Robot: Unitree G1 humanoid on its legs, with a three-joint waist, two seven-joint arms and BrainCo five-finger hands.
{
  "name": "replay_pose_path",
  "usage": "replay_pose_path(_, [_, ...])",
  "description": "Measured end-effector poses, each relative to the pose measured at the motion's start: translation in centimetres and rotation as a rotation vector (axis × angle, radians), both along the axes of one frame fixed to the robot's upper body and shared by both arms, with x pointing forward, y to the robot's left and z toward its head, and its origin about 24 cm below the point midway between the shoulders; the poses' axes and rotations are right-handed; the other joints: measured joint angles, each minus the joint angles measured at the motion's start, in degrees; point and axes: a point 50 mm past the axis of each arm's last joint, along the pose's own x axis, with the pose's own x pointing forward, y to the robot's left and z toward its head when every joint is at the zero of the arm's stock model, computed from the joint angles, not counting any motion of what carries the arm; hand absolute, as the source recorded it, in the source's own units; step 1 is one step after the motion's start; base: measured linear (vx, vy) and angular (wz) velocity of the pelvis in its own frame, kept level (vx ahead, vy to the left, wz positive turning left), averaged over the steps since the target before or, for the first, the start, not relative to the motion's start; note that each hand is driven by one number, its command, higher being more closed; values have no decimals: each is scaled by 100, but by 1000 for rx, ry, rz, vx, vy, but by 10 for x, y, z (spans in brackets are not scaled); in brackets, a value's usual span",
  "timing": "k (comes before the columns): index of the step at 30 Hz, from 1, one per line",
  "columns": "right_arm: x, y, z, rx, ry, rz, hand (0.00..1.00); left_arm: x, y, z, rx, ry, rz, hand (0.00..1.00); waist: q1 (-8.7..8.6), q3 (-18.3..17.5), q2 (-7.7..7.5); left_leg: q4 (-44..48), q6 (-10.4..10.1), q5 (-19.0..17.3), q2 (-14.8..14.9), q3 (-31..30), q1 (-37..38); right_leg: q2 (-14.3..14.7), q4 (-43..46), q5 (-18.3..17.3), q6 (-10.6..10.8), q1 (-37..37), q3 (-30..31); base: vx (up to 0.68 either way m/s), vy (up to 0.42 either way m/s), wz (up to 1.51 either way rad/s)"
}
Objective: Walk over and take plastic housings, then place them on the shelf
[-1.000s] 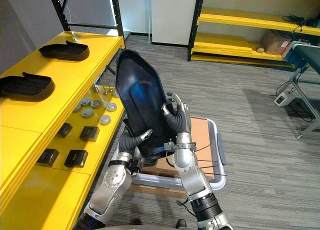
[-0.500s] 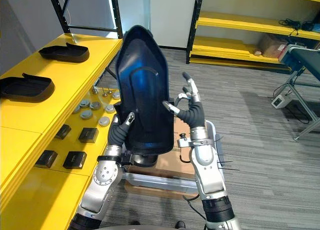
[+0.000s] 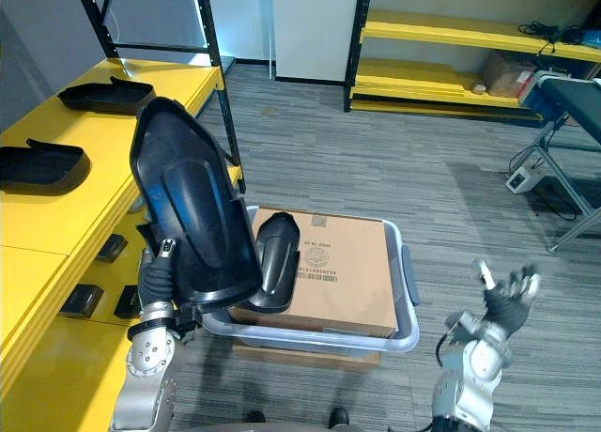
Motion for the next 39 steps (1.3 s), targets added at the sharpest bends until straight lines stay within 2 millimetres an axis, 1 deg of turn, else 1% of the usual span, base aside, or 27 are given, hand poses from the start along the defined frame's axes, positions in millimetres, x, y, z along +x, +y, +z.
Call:
replay_pose_path(2, [-16,8,-20,47,111,30,0,-2,-3,-2,-2,9,-20,100,11,-1,21,1,-26,-16,14,9,2,6,0,3,-5,9,-3,-45,-10,5])
replay_pose_path(3, [-63,52,-69,208,405,194,0,-2,-9,-3,-4,12,-60,100,79,13,43,-6,-28,-88,55,-5,75,3,1,-28,-21,162,-84,-111,-25,11])
replay_pose_path(8, [-61,72,-75,234,439,304,0,-3,-9,-3,-2,15,-77,100,189,44,-2,6,-30,-87,89,-66,23,11,33,-142,38,181,-251,-64,-27,15])
replay_pose_path(10, [-65,83,-81,254,490,357,0,-4,-16,-4,-10,17,-108,100,170,129,-65,492,-75,-224,10,-480,-325,-57,255,-295,85,198,-715,-2,-39,116])
replay_pose_path(11, [-68,91,-85,266,519,391,0,-5,-20,-5,-16,18,-129,100,230,210,-73,872,-69,-325,-64,-810,-595,-126,455,-380,43,195,-1087,5,-30,135])
replay_pose_path(12, [-66,93,-85,269,515,394,0,-5,-21,-4,-21,17,-133,100,303,263,-62,1025,-80,-357,-101,-950,-704,-146,554,-438,12,192,-1250,4,1,154])
replay_pose_path(14, [-52,95,-82,241,498,446,0,-4,-23,-1,-35,2,-131,100,454,408,10,1443,-79,-416,-295,-1558,-1175,-321,886,-668,31,196,-2014,-16,10,172])
replay_pose_path(15, [-48,95,-81,235,492,456,0,-4,-23,1,-37,-9,-132,100,472,445,22,1509,-78,-417,-291,-1547,-1296,-357,960,-716,42,198,-2225,-26,8,173])
replay_pose_path(16, [-42,96,-80,227,480,469,0,-4,-24,6,-37,-29,-136,100,481,480,50,1592,-75,-417,-271,-1444,-1484,-430,1090,-811,65,201,-2558,-26,14,173])
replay_pose_path(17, [-34,98,-78,220,465,482,0,-4,-23,11,-49,-53,-134,100,513,512,79,1604,-32,-438,-176,-1094,-1661,-552,1248,-901,102,237,-2992,6,37,216])
replay_pose_path(18, [-28,100,-77,210,457,506,0,-4,-23,14,-58,-69,-131,100,517,577,108,1626,54,-428,3,-493,-1719,-674,1343,-944,148,401,-3399,24,47,193])
replay_pose_path(19, [-26,102,-76,208,454,516,0,-4,-24,14,-61,-70,-130,100,517,598,131,1659,111,-412,114,-138,-1736,-723,1396,-967,181,508,-3586,56,64,165])
replay_pose_path(21, [-24,107,-76,204,455,554,0,-4,-25,15,-76,-74,-128,100,519,608,140,1838,226,-366,440,1136,-1720,-898,1524,-1074,341,886,-4173,82,60,153])
replay_pose_path(22, [-23,108,-75,196,453,570,0,-4,-26,15,-81,-80,-127,100,532,603,128,1972,385,-482,568,1783,-1730,-996,1504,-1077,361,1026,-4427,100,64,127])
replay_pose_path(24, [-21,109,-74,182,448,587,0,-2,-26,17,-85,-94,-130,100,597,602,105,2089,468,-644,726,2700,-1733,-1112,1395,-1026,434,1109,-4701,136,104,78])
replay_pose_path(25, [-21,110,-74,182,449,599,0,0,-27,19,-86,-102,-135,100,645,602,106,2155,478,-736,776,3010,-1761,-1152,1338,-951,465,1131,-4740,182,139,60])
replay_pose_path(27, [-21,114,-75,197,451,608,0,2,-28,21,-85,-112,-144,100,651,612,74,2216,528,-819,629,2922,-1825,-1265,1334,-765,453,1204,-4912,146,136,44])
replay_pose_path(29, [-22,113,-76,200,464,607,0,3,-31,20,-86,-112,-157,100,645,611,4,2234,572,-914,471,2785,-1786,-1461,1608,-674,332,1274,-4995,179,178,44])
replay_pose_path(30, [-23,113,-76,193,477,614,0,4,-31,20,-80,-109,-164,100,644,630,-27,2252,620,-985,382,2693,-1689,-1681,2044,-602,175,1292,-4926,186,165,46])
replay_pose_path(31, [-24,112,-76,188,483,617,0,4,-33,18,-80,-103,-173,100,638,630,-24,2267,657,-1056,328,2562,-1573,-1872,2533,-505,-162,1194,-4668,206,162,53])
replay_pose_path(32, [-26,111,-77,185,494,618,0,5,-33,17,-68,-95,-180,100,591,629,-3,2284,641,-1211,320,2379,-1374,-1982,3279,-581,-491,962,-3823,213,138,56])
replay_pose_path(33, [-27,111,-78,186,498,624,0,7,-33,16,-54,-95,-192,100,560,632,22,2219,574,-1219,330,2224,-1243,-1766,3586,-977,-356,683,-3015,254,136,78])
replay_pose_path(34, [-26,112,-77,185,496,625,0,11,-34,13,-42,-89,-201,100,499,619,25,2052,542,-1194,291,2023,-1076,-1383,3688,-1383,-244,311,-2183,205,83,76])
replay_pose_path(35, [-25,111,-77,183,494,624,0,12,-34,11,-37,-81,-202,100,467,604,-16,1972,515,-1178,255,1928,-991,-1225,3671,-1529,-230,130,-1851,203,59,84])
replay_pose_path(37, [-26,109,-77,176,495,613,0,15,-36,0,-28,-34,-216,100,367,582,-57,1854,505,-1177,110,1553,-707,-675,3360,-1825,-192,-472,-926,202,17,88])
replay_pose_path(38, [-24,109,-76,172,489,614,0,15,-37,-2,-27,-23,-219,100,307,590,-41,1864,500,-1183,87,1427,-670,-532,3296,-1831,-193,-598,-676,208,-37,123])
replay_pose_path(39, [-22,108,-75,166,480,614,0,15,-40,-4,-28,-12,-229,100,202,583,-54,1980,487,-1201,74,1161,-638,-281,3214,-1827,-184,-830,-232,168,-57,115])
